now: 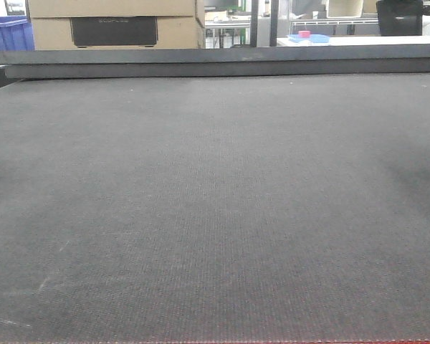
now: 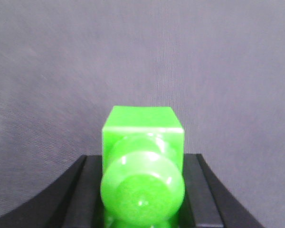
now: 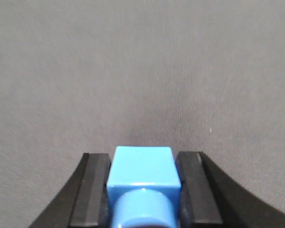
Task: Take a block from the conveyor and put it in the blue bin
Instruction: 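Lift both held blocks up off the conveyor belt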
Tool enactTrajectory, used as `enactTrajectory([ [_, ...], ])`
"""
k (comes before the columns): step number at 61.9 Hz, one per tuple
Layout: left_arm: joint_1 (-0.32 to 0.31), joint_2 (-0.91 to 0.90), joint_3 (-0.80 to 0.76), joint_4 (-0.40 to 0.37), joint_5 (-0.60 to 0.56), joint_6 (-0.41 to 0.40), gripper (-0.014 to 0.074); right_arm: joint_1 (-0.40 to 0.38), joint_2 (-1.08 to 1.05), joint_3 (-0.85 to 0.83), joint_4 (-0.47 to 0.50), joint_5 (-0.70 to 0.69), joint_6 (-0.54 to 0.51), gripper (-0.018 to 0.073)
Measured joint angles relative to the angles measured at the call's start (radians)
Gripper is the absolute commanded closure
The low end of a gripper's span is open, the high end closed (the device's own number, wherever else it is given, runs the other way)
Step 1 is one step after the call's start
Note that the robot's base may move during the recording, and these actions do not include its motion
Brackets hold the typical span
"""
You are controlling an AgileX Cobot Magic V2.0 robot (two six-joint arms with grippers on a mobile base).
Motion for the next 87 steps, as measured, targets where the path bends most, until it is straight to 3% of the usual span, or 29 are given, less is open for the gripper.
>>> enactTrajectory([
  [8, 0.000, -0.191, 0.146, -0.006, -0.109, 0.000, 0.0707, 0.000, -0.155, 0.089, 0.008, -0.059, 0.000, 0.0722],
  [17, 0.000, -0.389, 0.246, 0.021, -0.140, 0.000, 0.0707, 0.000, -0.329, 0.166, 0.008, -0.107, -0.002, 0.0722],
  [28, 0.000, -0.595, 0.281, 0.135, -0.152, 0.000, 0.0707, 0.000, -0.486, 0.188, 0.009, -0.113, -0.002, 0.0722],
  [42, 0.000, -0.789, 0.281, 0.163, -0.176, 0.000, 0.0707, 0.000, -0.623, 0.188, 0.011, -0.115, -0.002, 0.0722],
  [59, 0.000, -0.903, 0.281, 0.165, -0.186, 0.000, 0.0707, 0.000, -0.700, 0.188, 0.011, -0.115, -0.004, 0.0722],
  [87, 0.000, -0.912, 0.283, 0.165, -0.188, 0.002, 0.0707, 0.000, -0.700, 0.188, 0.011, -0.115, -0.004, 0.0722],
])
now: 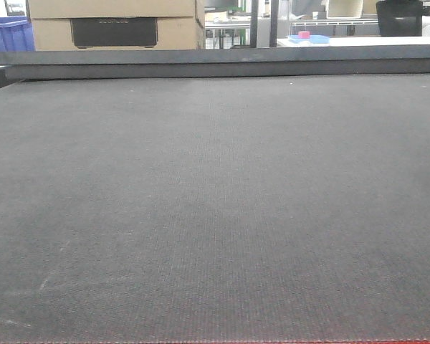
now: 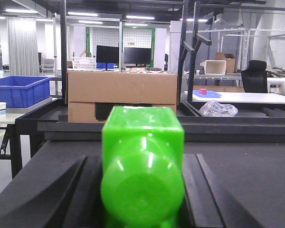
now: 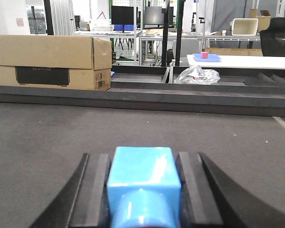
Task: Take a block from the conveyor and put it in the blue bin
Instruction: 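Lift both held blocks up off the conveyor belt, then drive the base away from the conveyor toward the blue bin shelves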
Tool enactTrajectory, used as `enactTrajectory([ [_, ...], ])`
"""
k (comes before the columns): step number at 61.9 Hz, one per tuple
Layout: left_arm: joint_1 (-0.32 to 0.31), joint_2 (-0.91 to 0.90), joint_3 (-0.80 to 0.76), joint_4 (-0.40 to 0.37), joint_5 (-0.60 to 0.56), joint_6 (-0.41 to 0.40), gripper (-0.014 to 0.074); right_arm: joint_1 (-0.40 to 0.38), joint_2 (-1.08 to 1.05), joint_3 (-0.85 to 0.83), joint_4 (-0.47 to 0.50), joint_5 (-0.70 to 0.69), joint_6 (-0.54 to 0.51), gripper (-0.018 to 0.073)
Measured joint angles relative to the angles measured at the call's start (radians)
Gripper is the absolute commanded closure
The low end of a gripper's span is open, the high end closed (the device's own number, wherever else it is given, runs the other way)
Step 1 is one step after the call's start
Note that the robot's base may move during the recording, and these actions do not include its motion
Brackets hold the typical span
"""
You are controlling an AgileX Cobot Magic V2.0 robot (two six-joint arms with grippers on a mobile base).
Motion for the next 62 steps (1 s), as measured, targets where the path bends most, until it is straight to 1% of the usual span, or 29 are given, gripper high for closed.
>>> enactTrajectory([
  [62, 0.000, -0.005, 0.000, 0.000, -0.002, 0.000, 0.0707, 0.000, 0.000, 0.000, 0.000, 0.000, -0.002, 0.0722],
])
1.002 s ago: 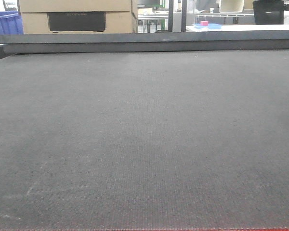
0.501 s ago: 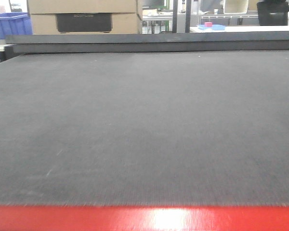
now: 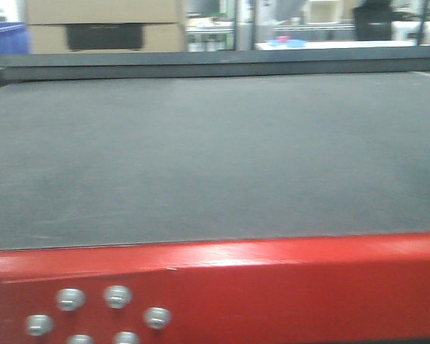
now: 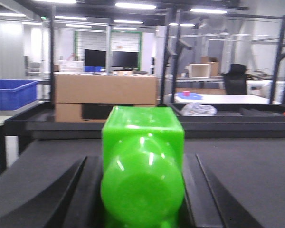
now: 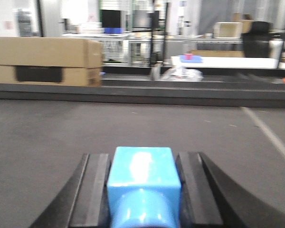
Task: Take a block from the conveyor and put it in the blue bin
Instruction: 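Drive the base away from the conveyor toward the blue bin shelves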
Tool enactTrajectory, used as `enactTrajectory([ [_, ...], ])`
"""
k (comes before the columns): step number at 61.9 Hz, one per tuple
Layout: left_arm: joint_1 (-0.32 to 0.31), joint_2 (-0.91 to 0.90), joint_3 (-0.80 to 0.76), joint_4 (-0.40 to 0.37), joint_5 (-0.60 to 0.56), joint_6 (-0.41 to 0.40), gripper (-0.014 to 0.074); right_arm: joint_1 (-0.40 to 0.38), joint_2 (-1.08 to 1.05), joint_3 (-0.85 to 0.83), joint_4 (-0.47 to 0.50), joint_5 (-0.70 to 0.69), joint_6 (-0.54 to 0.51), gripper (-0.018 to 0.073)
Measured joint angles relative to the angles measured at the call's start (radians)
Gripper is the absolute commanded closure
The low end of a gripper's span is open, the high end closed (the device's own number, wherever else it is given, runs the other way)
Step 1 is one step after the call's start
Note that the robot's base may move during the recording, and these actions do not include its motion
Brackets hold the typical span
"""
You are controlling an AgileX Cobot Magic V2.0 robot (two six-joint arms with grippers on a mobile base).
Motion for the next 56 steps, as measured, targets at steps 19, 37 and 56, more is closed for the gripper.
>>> enactTrajectory([
  [19, 0.002, -0.044, 0.000, 0.000, 0.000, 0.000, 0.0707, 0.000, 0.000, 0.000, 0.000, 0.000, 0.000, 0.0722],
  [37, 0.002, -0.044, 0.000, 0.000, 0.002, 0.000, 0.0707, 0.000, 0.000, 0.000, 0.000, 0.000, 0.000, 0.0722],
  [56, 0.002, -0.044, 0.000, 0.000, 0.002, 0.000, 0.0707, 0.000, 0.000, 0.000, 0.000, 0.000, 0.000, 0.0722],
])
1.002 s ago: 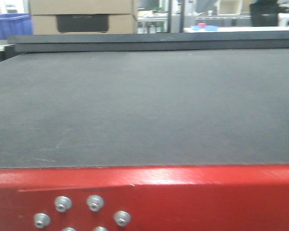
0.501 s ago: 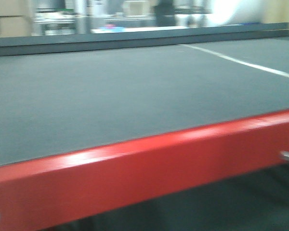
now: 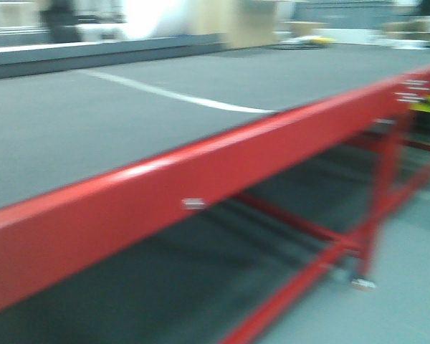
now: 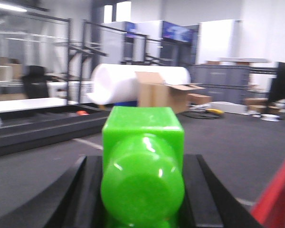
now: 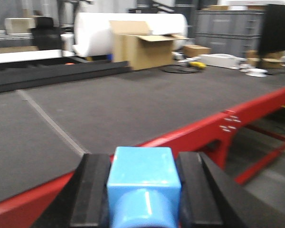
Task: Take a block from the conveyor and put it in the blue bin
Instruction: 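Drive the base away from the conveyor toward the blue bin shelves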
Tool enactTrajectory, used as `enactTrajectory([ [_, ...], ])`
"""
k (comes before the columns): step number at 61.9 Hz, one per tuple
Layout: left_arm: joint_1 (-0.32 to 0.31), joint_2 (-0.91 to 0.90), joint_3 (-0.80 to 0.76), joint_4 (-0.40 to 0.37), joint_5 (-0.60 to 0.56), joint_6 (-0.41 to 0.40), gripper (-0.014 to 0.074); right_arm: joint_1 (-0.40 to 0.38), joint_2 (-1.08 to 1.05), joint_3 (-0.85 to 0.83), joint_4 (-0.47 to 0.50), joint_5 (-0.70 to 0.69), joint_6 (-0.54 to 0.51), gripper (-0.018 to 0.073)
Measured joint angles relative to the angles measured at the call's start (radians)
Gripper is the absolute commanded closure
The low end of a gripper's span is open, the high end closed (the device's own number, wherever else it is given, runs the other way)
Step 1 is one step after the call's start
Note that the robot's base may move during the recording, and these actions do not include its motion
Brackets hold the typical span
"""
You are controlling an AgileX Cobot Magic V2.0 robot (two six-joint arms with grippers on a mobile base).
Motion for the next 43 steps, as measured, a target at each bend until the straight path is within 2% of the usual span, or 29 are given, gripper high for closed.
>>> enactTrajectory([
  [43, 0.000, 0.000, 0.000, 0.000, 0.000, 0.000, 0.0707, 0.000, -0.002, 0.000, 0.000, 0.000, 0.000, 0.0722],
])
